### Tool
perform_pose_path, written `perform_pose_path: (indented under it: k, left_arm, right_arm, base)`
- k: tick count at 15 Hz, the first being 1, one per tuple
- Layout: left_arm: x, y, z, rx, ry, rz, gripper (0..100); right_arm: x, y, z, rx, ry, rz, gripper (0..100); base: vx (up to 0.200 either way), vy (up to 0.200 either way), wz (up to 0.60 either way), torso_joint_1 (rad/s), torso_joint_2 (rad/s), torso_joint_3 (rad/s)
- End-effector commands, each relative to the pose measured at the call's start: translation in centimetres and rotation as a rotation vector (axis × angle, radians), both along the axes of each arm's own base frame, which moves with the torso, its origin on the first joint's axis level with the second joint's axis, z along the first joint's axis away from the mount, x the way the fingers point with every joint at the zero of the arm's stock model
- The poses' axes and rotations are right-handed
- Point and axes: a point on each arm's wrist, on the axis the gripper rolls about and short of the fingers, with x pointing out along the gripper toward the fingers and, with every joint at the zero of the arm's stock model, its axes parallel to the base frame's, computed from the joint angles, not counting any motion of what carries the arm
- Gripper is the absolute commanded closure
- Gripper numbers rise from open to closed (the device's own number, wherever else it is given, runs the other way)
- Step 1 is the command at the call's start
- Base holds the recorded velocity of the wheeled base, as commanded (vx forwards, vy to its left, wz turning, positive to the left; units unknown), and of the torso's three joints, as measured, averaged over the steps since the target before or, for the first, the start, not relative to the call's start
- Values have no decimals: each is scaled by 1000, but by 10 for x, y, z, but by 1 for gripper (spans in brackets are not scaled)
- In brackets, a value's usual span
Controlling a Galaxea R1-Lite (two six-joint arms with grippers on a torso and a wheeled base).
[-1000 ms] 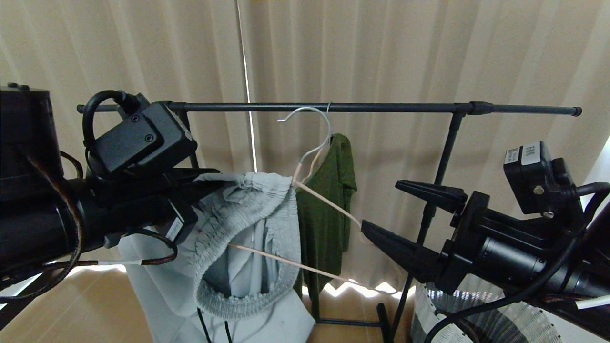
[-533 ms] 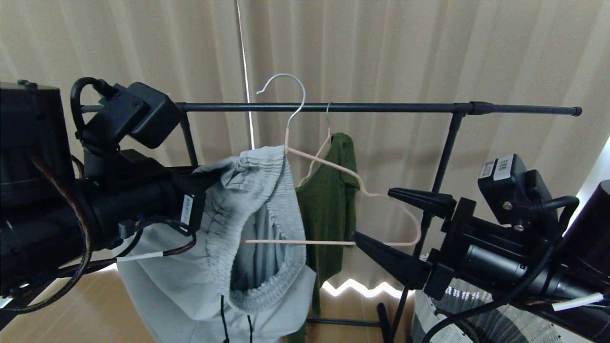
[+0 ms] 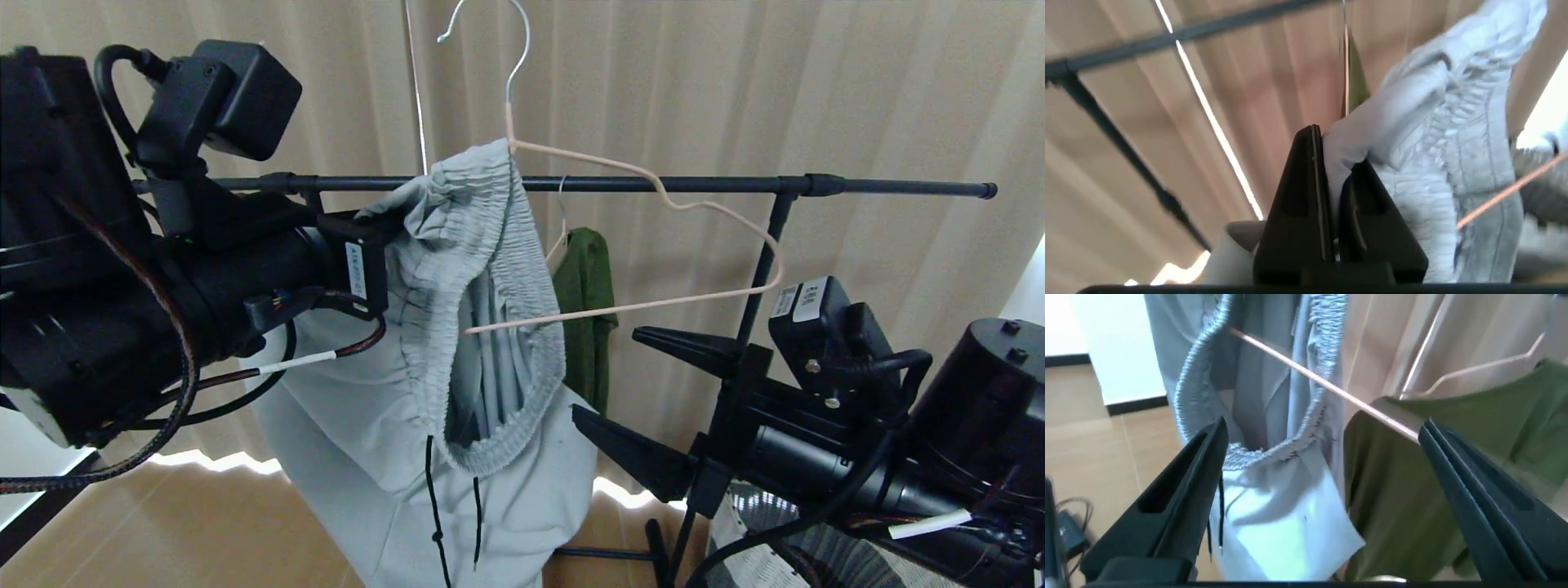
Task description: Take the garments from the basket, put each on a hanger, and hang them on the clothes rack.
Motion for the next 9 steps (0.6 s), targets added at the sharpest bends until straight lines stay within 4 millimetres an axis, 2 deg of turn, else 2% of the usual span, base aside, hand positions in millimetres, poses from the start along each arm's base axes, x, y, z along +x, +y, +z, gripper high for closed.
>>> perform_pose_path:
  k: [1,4,9]
  left_arm:
    - [2,-6,-4,6,7,-15,100]
    - [5,-6,-7,24,7,41,100]
    - [0,-15,-3,-9,-24,8,100]
  right_arm:
    - [7,7,-10,-19,19,0,0]
    - [9,8,-7,-7,6,2,0]
    - [17,17,-14,-23,23,0,0]
  base:
    - [0,0,0,0,0,0]
    - [0,0,0,0,0,0]
    - [0,0,0,0,0,0]
